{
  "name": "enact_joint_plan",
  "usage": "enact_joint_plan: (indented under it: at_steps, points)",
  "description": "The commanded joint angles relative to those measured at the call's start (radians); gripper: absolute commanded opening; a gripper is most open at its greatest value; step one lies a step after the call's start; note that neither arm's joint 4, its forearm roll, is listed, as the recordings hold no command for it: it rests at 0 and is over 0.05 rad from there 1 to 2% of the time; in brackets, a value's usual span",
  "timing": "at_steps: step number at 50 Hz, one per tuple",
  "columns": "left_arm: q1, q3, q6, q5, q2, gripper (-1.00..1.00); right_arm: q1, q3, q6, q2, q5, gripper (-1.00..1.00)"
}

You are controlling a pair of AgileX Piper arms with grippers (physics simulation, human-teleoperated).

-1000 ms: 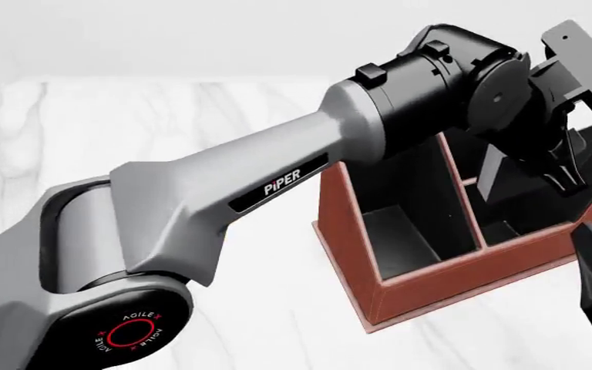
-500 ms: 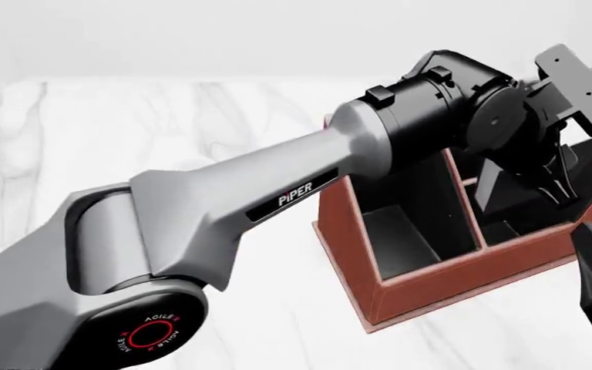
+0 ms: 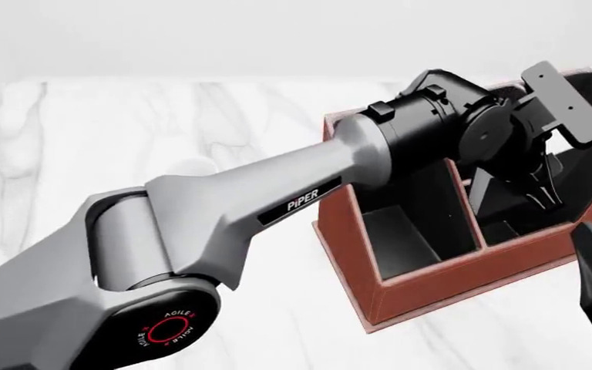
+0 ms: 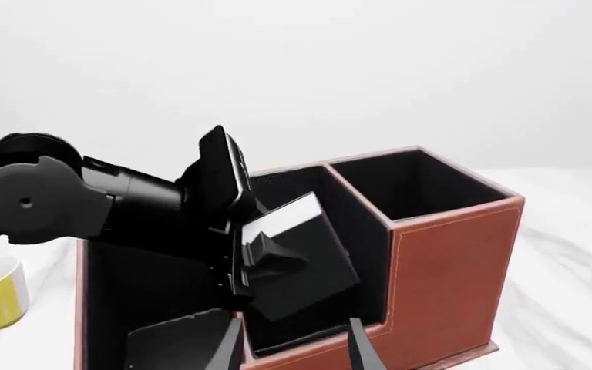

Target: Pick up the book and place it in the back compartment of the caddy.

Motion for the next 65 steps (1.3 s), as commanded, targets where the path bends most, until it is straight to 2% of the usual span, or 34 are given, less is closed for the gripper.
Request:
enact_joint_plan:
  at_steps: [1, 10, 18, 24, 31, 36, 40, 45, 47, 48, 60, 65]
  points:
    - [0.008, 0.004, 0.014, -0.030, 0.010, -1.00, -0.001, 0.000, 0.004, 0.016, -0.014, 1.00]
    - [0.011, -0.012, 0.005, -0.029, 0.026, -1.00, -0.002, 0.001, 0.006, 0.033, -0.029, 1.00]
    - [0.008, 0.010, 0.000, -0.052, 0.034, -1.00, -0.003, 0.001, 0.008, 0.047, -0.040, 1.00]
    - [0.003, -0.013, -0.012, -0.033, 0.049, -1.00, -0.004, 0.001, 0.010, 0.058, -0.049, 1.00]
    - [0.002, 0.010, -0.014, -0.048, 0.058, -1.00, -0.003, 0.001, 0.010, 0.058, -0.049, 1.00]
    - [0.011, -0.014, -0.001, -0.028, 0.080, -1.00, -0.003, 0.000, 0.011, 0.064, -0.054, 1.00]
    - [0.012, -0.033, -0.022, -0.023, 0.086, -1.00, -0.003, 0.000, 0.012, 0.060, -0.051, 1.00]
    - [0.010, 0.031, -0.024, -0.082, 0.064, -1.00, -0.004, 0.001, 0.013, 0.054, -0.045, 1.00]
    - [0.011, 0.018, -0.029, -0.073, 0.071, -1.00, -0.004, 0.001, 0.013, 0.054, -0.046, 1.00]
    - [0.001, 0.024, -0.030, -0.070, 0.069, 1.00, -0.004, 0.000, 0.013, 0.065, -0.056, 1.00]
    - [-0.004, 0.003, -0.056, -0.048, 0.046, 1.00, -0.005, -0.001, 0.014, 0.074, -0.063, 1.00]
    - [-0.003, 0.027, -0.051, -0.055, 0.033, 1.00, -0.006, 0.000, 0.013, 0.071, -0.060, 1.00]
